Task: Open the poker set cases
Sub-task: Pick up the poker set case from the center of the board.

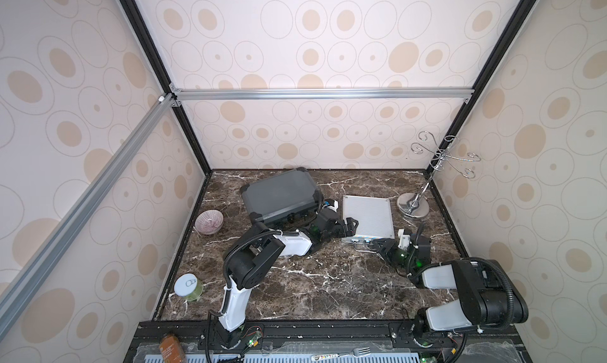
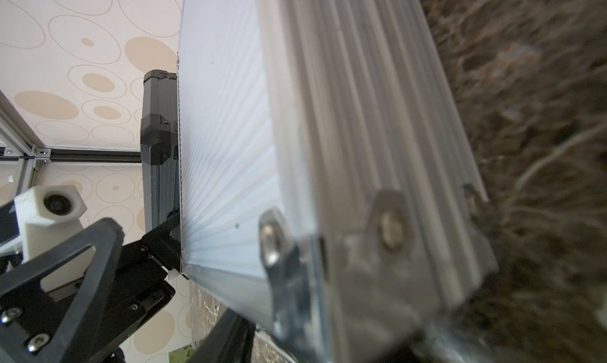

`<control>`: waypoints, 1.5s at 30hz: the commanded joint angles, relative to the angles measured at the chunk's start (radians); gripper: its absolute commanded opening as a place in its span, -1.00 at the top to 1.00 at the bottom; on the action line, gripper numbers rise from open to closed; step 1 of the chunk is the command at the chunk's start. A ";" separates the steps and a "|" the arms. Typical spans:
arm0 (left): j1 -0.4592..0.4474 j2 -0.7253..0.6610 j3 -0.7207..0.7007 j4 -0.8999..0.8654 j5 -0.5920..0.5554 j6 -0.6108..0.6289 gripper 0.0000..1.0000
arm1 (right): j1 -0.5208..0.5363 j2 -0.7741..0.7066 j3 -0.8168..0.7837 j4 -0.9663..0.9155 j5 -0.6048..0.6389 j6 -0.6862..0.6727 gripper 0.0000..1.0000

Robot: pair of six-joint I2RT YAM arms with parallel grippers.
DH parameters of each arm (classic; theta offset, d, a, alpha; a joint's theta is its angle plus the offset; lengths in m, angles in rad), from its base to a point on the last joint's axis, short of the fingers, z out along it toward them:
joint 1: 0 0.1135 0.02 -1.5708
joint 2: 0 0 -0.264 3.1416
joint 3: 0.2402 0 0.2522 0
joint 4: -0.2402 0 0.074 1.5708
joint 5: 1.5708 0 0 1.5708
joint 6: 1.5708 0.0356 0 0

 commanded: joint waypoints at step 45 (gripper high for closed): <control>-0.112 -0.001 -0.312 0.461 0.055 -0.510 -0.40 | 0.097 -0.103 0.042 0.096 0.157 0.186 0.65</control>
